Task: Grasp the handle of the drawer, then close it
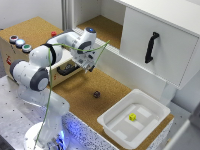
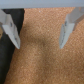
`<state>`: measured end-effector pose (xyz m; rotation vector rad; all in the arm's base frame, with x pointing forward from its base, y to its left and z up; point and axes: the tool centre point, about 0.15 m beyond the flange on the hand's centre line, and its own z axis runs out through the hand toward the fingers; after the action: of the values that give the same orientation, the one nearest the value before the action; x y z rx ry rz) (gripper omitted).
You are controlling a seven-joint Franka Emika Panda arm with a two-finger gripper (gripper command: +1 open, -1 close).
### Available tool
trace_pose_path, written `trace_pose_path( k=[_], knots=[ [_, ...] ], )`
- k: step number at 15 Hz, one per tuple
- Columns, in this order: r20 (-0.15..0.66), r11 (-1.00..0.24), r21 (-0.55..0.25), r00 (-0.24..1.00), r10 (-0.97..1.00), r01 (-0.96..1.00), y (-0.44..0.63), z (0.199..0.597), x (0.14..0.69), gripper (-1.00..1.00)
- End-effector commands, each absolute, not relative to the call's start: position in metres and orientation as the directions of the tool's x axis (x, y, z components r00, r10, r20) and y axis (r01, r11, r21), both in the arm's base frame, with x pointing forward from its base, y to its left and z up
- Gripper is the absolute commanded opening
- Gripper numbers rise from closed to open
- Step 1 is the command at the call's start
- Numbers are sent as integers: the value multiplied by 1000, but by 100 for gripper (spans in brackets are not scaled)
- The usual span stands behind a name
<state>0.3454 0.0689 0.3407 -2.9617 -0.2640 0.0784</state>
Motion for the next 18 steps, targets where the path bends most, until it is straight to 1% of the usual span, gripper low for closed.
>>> trace_pose_path(
  k=[1,3,5,9,15,18],
  knots=[
    [-28,-961,-197,979,203,194,81,321,362,-100],
    [-27,-960,-199,978,205,196,90,324,364,-100],
    [-34,-965,-177,978,205,196,107,322,365,-100],
    [-42,-961,-162,971,234,224,140,320,367,-100],
    [-37,-958,-162,969,244,235,184,320,373,-100],
    [-27,-953,-181,967,253,244,214,321,375,-100]
  ],
)
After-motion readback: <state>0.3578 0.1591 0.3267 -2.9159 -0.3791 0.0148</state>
